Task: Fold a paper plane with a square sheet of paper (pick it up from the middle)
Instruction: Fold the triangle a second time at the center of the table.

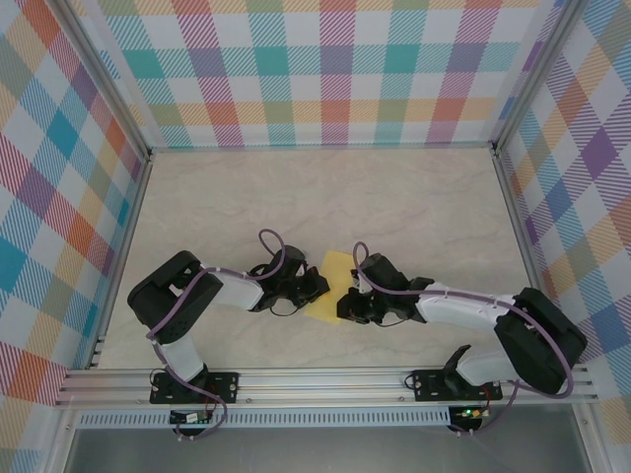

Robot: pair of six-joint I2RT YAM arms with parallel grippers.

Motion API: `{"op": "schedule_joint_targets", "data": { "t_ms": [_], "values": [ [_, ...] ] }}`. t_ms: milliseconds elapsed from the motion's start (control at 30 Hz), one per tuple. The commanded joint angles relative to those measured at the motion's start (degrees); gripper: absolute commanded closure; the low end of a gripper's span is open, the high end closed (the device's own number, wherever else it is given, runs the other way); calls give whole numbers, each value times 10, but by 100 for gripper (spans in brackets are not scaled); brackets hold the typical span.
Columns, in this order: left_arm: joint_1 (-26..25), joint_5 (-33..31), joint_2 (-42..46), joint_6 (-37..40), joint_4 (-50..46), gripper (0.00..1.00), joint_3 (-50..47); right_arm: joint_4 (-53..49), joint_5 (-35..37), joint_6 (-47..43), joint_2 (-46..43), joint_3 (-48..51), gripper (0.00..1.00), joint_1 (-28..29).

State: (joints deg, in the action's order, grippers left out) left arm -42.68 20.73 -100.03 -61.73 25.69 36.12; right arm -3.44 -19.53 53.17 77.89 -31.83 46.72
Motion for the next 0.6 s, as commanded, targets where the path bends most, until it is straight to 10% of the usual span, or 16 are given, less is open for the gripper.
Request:
{"op": "schedule_joint_targets", "data": {
  "t_ms": [0,567],
  "values": [
    [-8,-9,-20,3,-35,100,-13,25,-6,6,53,-40,89,3],
    [-8,-23,-4,20,-55,100,-15,60,-4,23,140,29,91,2]
  ]
}}
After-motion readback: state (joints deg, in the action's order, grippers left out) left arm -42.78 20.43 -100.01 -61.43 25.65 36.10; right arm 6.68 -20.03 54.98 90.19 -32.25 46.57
